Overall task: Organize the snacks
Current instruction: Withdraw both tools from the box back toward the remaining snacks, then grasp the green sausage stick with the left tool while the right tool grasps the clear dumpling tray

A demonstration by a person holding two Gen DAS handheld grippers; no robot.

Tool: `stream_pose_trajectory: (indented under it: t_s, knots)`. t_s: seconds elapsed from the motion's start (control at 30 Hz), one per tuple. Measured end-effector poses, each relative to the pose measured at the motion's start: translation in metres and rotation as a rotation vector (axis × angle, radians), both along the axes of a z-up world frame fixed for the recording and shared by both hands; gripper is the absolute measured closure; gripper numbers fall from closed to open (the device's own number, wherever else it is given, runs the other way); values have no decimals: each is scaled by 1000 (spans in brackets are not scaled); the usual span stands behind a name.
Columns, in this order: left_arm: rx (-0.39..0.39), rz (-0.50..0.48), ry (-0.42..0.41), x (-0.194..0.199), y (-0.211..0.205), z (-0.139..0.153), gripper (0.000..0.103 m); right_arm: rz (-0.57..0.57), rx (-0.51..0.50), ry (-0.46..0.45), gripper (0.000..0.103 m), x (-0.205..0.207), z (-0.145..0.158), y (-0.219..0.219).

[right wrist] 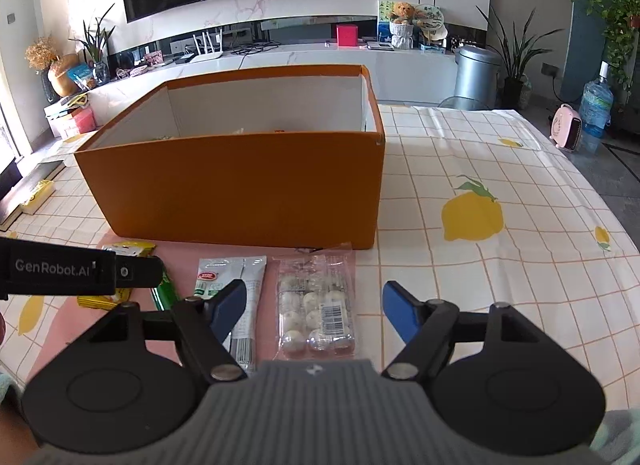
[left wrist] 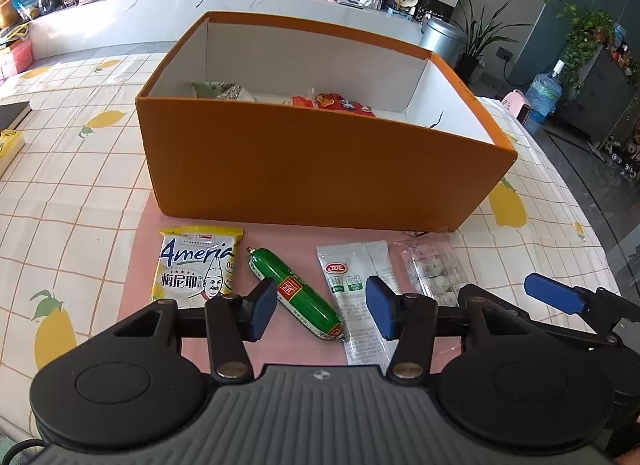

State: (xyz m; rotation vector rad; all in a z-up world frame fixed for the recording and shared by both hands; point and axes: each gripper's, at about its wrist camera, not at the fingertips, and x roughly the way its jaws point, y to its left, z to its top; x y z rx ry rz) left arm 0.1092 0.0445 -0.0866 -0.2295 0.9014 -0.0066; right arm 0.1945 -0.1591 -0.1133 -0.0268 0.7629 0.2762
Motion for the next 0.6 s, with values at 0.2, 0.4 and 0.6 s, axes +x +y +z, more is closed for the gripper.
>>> stream_pose_trajectory:
  t_s: [0.2,0.4,0.6]
  knots:
    - [-25,37,64,13,6,-19,47,-33,9,78,31,20,-12,1]
    - [-36,57,99,20,9,-33,47,-18,-19,105,31,28,-20,11]
    - [-26,65,99,23,11,-34,47,-20,-51,157,31,39,-30,19]
